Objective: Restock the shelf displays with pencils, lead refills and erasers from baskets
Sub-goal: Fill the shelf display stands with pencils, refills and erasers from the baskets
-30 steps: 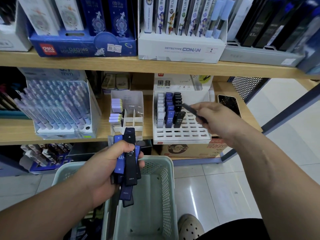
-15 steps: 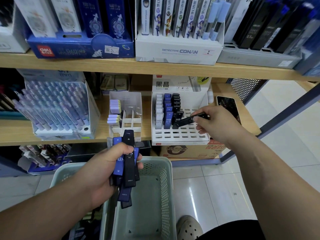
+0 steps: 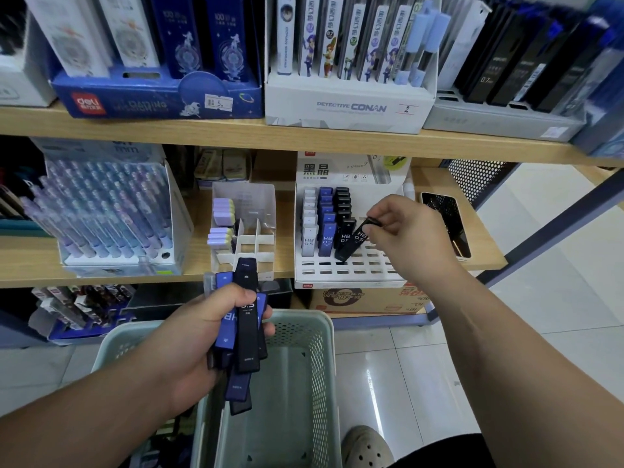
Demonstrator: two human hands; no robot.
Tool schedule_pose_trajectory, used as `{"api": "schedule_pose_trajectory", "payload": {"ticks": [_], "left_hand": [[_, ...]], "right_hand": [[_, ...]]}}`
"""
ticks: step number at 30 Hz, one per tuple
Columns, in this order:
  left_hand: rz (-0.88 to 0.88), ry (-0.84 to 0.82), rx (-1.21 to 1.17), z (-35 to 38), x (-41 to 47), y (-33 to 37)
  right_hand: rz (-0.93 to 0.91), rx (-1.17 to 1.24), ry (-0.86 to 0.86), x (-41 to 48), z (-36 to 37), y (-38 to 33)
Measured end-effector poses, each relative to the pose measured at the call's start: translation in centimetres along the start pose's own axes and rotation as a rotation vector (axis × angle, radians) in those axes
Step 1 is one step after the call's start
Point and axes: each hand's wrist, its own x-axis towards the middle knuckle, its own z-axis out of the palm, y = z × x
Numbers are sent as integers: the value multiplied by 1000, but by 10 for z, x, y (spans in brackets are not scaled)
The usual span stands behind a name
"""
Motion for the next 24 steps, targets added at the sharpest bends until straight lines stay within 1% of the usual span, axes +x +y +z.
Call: {"api": "schedule_pose_trajectory", "payload": {"ticks": [3,8,13,15,17,19,20,21,22,24], "left_hand": [[7,-9,-6,0,-1,0],[10,-26,-16,-1,-1,0],[7,-39,-24,-1,-1,0],[12,-49,-31,-1,0,-1],[19,-64,-34,-1,-1,-1],[23,-70,-43,0,-2,0],[23,-69,-50,0,-2,0],[20,-66,-57,1,-3,0],[15,-63,-61,2,-3,0],[10,-60,-61,3,-3,-1]], "right_hand": [[-34,21,-38,1,-1,0],[-141,-27,-97,-3,2,0],[-239,-144,-79,-1,11,6],[-229,-139,-90,-2,15,8],[-234,-137,-40,-3,18,5],[-258,-159,64,-6,20,-5],[-237,-108,84,-9,21,-15],[-173,-1,44,-14,23,-26],[-83,129,-63,-21,25,-38],[103,320,-374,-35,33,-57]]}}
